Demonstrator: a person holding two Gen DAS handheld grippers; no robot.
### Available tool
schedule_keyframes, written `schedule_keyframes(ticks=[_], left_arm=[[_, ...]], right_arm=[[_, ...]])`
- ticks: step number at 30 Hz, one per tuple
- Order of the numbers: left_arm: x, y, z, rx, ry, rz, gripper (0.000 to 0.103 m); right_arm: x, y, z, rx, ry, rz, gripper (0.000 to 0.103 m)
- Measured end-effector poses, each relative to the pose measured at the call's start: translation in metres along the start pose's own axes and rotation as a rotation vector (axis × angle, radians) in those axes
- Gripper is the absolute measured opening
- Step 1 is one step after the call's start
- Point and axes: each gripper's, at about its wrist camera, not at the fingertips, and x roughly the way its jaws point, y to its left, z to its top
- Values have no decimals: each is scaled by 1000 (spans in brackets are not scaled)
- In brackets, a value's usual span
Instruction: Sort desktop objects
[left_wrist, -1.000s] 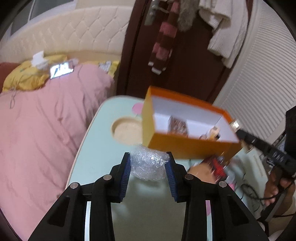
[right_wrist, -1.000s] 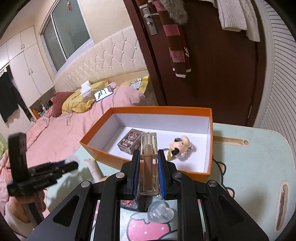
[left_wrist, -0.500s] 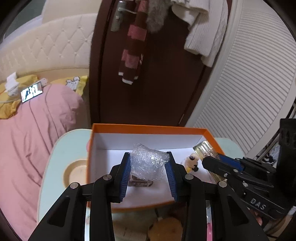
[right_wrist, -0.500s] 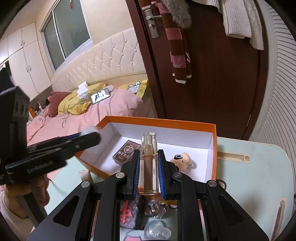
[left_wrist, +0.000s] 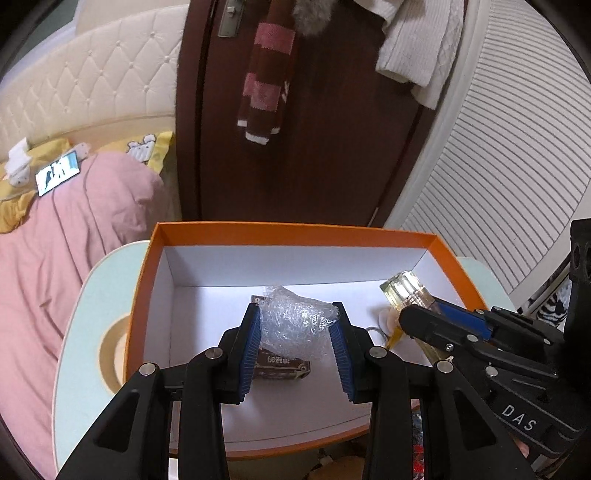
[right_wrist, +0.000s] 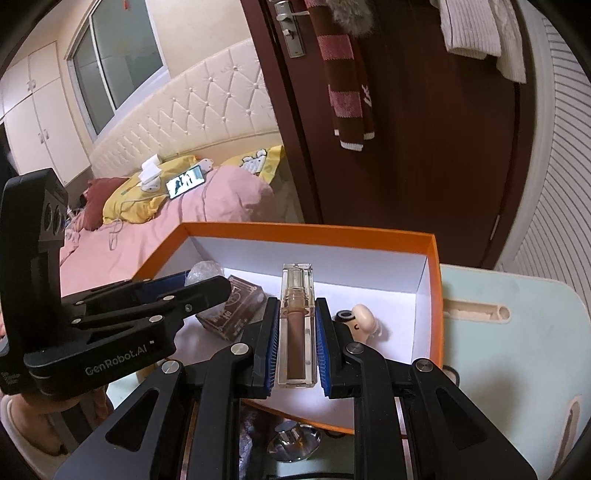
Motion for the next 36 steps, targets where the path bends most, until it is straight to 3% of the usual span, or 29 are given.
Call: schedule_keyframes(ticks=[2, 4, 9, 13, 18, 20, 22, 25, 36], left_arm=[[1, -2, -1, 2, 5, -5, 39], [0, -3, -1, 3, 7, -20, 50], [-4, -4, -2, -5, -2, -6, 55], [-12, -2, -3, -25, -19, 1, 68], [-20, -3, -4, -32, -29, -3, 70], [-25, -4, -4, -32, -44, 10, 74], [-34, -2, -5, -50, -88, 26, 87], [-47, 5, -6, -99, -134, -15, 92], [-80, 5, -35, -71, -121, 14, 94]], right_arm=[[2, 0, -2, -5, 7, -8, 19], [0, 3, -3, -23, 0, -24, 25], [-4, 6, -4, -40, -11, -63, 31], [-11, 2, -5, -16, -29, -88, 47], [-21, -5, -6, 31, -39, -56, 53], [-26, -3, -7, 26, -50, -67, 55], [-30, -3, -8, 31, -59, -70, 60], [-36, -6, -9, 59, -70, -47, 67], [-64, 10, -20, 29, -97, -31, 70]])
